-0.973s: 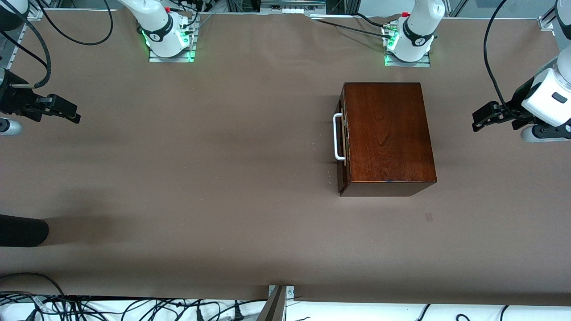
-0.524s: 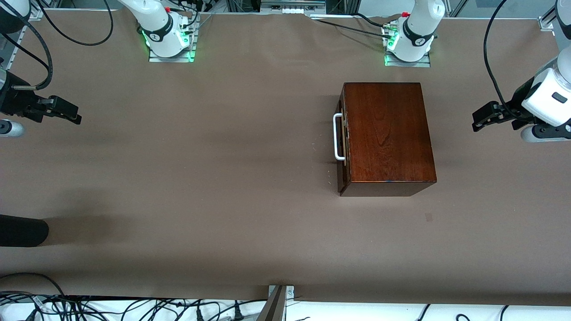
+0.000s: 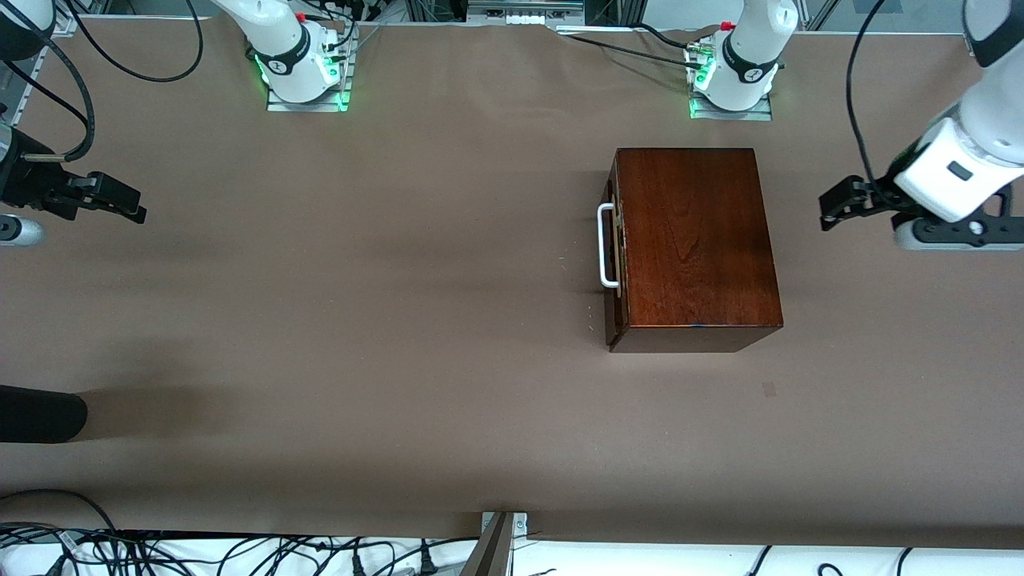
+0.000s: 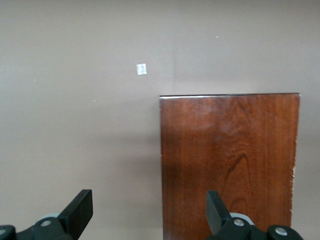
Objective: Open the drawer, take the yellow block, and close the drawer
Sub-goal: 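Reach the left gripper to the white drawer handle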
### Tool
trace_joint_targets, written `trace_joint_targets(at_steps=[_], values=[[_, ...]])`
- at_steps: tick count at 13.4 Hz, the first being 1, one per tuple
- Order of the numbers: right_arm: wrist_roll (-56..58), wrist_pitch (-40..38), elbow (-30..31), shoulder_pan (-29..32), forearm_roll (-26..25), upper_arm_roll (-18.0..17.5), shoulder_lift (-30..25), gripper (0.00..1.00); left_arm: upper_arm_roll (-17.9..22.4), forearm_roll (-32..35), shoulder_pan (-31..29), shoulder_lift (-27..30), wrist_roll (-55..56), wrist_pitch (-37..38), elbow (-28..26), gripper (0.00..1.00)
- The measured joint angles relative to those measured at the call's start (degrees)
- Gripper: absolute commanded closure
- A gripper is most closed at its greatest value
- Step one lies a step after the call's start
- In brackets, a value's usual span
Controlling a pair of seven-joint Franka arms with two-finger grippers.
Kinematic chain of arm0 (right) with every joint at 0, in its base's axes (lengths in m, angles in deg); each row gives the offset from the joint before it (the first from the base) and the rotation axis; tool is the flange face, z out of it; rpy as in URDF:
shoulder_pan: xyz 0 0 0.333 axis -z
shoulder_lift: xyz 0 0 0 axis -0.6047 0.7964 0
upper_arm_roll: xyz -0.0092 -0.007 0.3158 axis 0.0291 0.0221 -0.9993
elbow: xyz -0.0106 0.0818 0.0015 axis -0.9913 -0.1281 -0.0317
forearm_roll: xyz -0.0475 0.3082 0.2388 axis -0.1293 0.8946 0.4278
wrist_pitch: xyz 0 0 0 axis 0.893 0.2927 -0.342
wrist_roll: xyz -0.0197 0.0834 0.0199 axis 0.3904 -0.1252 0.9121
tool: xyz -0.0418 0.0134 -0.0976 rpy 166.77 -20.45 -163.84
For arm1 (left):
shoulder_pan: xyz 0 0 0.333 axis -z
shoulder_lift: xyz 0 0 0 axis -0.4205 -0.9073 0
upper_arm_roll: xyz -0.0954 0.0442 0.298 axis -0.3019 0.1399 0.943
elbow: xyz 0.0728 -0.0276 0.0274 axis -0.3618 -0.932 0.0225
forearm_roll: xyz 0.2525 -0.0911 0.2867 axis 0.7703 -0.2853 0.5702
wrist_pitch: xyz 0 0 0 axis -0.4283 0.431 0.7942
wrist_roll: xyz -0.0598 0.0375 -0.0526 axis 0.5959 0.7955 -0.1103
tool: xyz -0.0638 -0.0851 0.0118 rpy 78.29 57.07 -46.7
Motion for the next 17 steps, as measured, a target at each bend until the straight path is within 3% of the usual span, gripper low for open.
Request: trace_joint_targets(at_steps=[3, 9, 12, 17], values=[[0.0, 0.06, 0.01, 0.0, 0.0, 0.0, 0.18, 0.0, -2.72, -0.1, 0.44, -0.69, 1.87, 0.81, -0.02, 0.0], [0.0, 0.48, 0.03, 0.02, 0.0, 0.04, 0.66, 0.0, -13.29, -0.13, 5.08, -6.76, 15.18, 0.42, -0.12, 0.0], [0.0, 0.53, 0.03, 0.03, 0.0, 0.05, 0.84, 0.0, -13.68, 0.49, 11.48, -10.42, 22.36, -1.87, -0.14, 0.0], [0.0, 0.69, 0.03, 0.03, 0.0, 0.06, 0.87, 0.0, -13.71, 7.08, 21.53, -17.74, 32.46, -4.71, -0.22, 0.0]])
